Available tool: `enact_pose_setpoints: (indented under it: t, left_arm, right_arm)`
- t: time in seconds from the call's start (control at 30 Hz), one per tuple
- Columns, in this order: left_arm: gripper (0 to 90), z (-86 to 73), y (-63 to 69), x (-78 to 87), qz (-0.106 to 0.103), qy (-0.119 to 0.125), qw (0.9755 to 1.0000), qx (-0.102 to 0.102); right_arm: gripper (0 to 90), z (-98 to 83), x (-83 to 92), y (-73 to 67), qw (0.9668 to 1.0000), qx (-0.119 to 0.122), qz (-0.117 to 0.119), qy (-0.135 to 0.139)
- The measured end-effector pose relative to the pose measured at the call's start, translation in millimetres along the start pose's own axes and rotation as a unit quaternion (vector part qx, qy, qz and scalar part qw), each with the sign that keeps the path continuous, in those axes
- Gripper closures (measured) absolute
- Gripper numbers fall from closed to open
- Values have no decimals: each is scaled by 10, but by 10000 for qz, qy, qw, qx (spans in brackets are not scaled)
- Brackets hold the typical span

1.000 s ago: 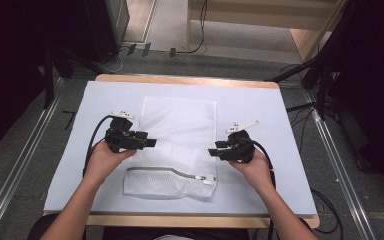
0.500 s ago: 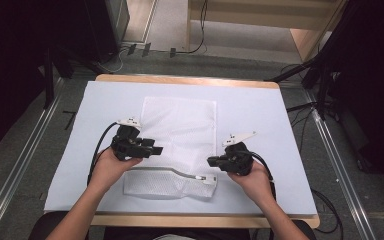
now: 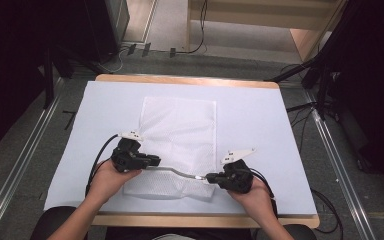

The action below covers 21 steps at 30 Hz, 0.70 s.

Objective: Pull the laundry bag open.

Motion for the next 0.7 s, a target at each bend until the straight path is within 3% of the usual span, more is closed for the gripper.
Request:
enact_pose_setpoints:
  t: [0.2,0.4,0.5,0.7]
  left_arm:
    - [869,-234,1,-81,39,-394,9992,56]
    - [865,-358,-94,-109,154,-592,9981,79]
    - [865,-375,-130,-91,105,-515,9986,115]
    - [868,-374,-179,-42,280,-434,9986,126]
  right_arm:
    - [891,-143,-93,-71,9995,103,66,-277]
    - [895,-241,-140,-75,9978,327,52,-576]
    - [900,-279,-126,-53,9979,413,119,-484]
    - [900,-320,-69,-33,9981,325,153,-499]
Point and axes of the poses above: each handheld gripper's, and its own axes: x roughly backward along the jaws, z roughly out of its top, y roughly to its right, the point moved 3 cm from there along -x, roughly forward along the jaws, and after that the axes turned 1 degree about z, right-handed, at the moved point
